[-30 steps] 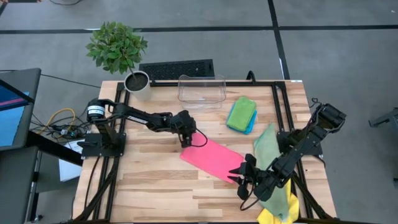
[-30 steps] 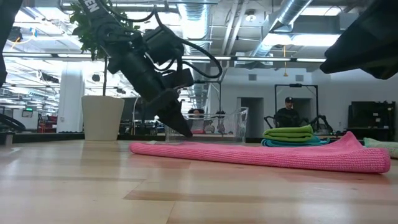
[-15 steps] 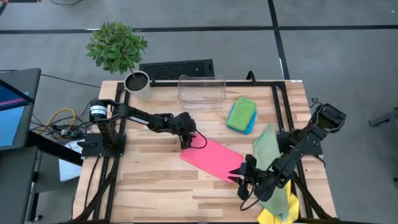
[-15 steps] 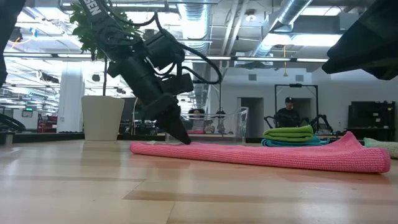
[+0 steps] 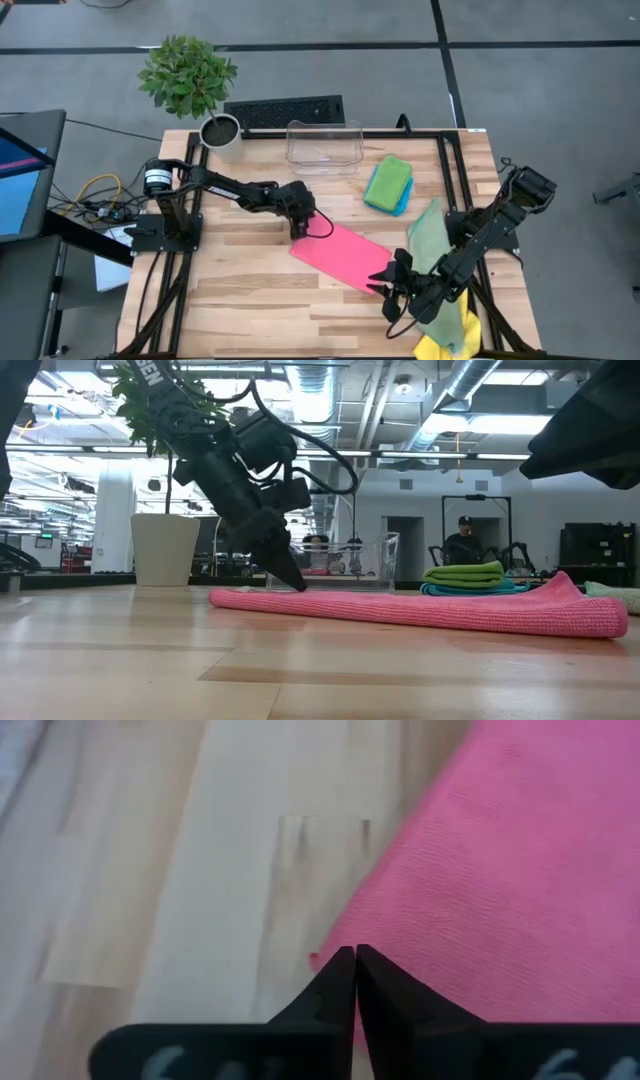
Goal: Fold microfiber towels
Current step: Fold pink microfiber towel
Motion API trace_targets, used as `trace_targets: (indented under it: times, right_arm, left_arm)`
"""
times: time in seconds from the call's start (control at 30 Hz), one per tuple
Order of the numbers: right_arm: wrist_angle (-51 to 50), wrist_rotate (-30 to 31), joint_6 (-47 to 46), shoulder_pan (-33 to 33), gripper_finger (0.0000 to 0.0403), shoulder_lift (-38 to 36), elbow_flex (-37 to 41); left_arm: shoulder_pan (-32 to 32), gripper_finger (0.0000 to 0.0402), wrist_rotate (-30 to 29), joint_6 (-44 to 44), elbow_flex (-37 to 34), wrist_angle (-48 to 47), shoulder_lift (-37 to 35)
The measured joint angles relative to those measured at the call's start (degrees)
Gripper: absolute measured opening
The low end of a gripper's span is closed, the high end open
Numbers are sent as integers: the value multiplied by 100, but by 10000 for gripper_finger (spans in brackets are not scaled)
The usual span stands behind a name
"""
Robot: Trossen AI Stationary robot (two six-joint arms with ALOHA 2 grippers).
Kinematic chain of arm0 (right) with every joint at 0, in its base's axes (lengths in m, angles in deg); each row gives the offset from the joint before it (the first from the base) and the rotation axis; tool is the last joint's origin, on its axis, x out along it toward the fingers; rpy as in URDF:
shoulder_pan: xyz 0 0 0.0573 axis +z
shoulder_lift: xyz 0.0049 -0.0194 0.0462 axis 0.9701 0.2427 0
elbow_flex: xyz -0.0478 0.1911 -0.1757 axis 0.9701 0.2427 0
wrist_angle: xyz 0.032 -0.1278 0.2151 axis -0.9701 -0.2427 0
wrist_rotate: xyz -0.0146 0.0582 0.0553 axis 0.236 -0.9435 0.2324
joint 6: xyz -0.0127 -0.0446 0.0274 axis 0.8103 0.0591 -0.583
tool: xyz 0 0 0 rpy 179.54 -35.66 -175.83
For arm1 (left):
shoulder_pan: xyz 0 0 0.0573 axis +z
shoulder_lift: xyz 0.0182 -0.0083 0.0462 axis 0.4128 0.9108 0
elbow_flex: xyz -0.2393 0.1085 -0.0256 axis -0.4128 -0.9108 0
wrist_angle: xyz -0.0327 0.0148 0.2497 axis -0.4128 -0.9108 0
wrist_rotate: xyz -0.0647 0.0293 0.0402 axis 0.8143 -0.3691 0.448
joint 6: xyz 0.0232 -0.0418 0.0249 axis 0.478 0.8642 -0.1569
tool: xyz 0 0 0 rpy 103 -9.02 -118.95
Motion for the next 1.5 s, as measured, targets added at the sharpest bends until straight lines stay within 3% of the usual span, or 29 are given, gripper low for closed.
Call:
trace_targets:
  times: [0.23,0.53,0.67,0.83,1.03,1.23,1.5]
  right_arm:
    - [0,-40,-9,0,134,0,-2]
    - [-19,-64,-73,0,134,0,-2]
    - [-65,-66,-74,0,134,0,-2]
    - [-83,-66,-98,-2,134,0,-2]
    - [-97,-68,-103,-2,134,0,-2]
    - [-95,-75,-105,5,134,0,-2]
    - [-85,-119,-107,5,134,0,-2]
  left_arm:
    - [2,13,-306,230,2,300,0]
    - [9,121,70,54,30,123,251]
    - [9,141,-75,203,37,361,398]
    - [10,110,-114,150,52,243,287]
    - [15,14,50,81,90,189,249]
    - [-2,5,-6,263,92,225,229]
    - [-200,1,-344,427,96,-173,-446]
